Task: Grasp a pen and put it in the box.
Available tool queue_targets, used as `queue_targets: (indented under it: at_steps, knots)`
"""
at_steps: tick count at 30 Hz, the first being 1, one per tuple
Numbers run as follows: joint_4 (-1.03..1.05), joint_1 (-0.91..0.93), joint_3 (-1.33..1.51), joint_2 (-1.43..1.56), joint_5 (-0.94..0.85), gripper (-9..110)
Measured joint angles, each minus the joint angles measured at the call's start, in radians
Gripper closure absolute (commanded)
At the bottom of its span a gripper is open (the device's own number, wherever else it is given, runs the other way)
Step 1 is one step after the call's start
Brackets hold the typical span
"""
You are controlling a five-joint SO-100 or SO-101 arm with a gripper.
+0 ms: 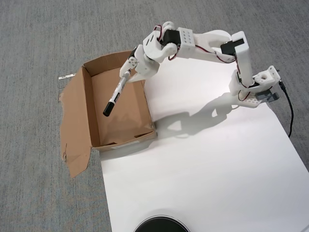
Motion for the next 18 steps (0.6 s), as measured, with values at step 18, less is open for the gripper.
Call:
queue_targets:
  at_steps: [18]
  knots:
    - [0.000, 0.006, -0.005, -0.232, 0.000, 101]
